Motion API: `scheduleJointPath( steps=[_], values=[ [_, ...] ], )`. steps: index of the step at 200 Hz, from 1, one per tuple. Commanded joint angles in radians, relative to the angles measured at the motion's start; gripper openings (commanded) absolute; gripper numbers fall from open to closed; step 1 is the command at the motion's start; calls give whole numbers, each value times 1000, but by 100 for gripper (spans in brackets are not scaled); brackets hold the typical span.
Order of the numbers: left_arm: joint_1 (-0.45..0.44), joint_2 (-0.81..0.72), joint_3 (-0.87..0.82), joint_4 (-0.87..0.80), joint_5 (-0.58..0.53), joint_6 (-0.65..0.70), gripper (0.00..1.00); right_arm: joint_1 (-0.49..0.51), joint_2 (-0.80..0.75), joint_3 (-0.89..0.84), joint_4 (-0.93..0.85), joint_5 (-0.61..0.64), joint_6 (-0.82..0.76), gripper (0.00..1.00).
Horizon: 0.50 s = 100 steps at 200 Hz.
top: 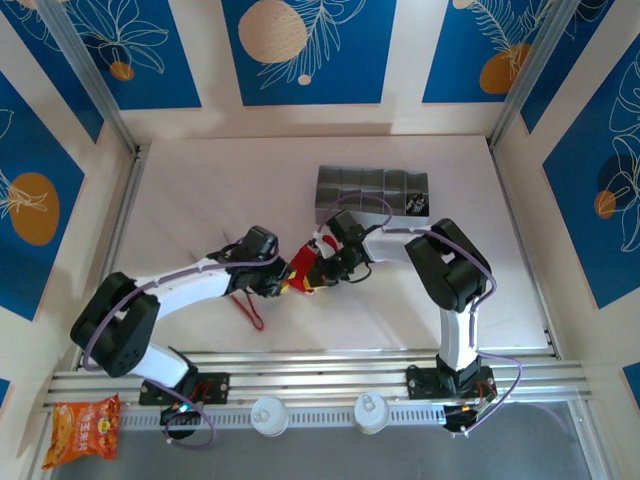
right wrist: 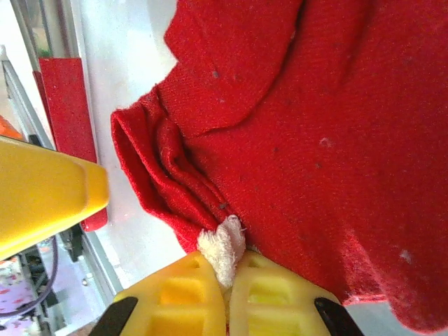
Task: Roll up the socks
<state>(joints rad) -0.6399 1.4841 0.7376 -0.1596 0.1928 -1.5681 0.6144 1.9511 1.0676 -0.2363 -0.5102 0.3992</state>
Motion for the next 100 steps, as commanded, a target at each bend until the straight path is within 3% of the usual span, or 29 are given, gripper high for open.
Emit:
scheduleJointPath(
  steps=[1, 29, 100],
  values=[
    [-10, 40, 6, 17, -26, 47, 32, -32, 45, -20, -58, -7, 61, 0],
    [-19, 50, 4, 50, -56, 53, 49, -50, 62, -6, -66, -59, 81, 0],
    [-34, 181, 59, 121, -50, 59, 47, -68, 69, -29, -12, -143, 121, 0]
  ],
)
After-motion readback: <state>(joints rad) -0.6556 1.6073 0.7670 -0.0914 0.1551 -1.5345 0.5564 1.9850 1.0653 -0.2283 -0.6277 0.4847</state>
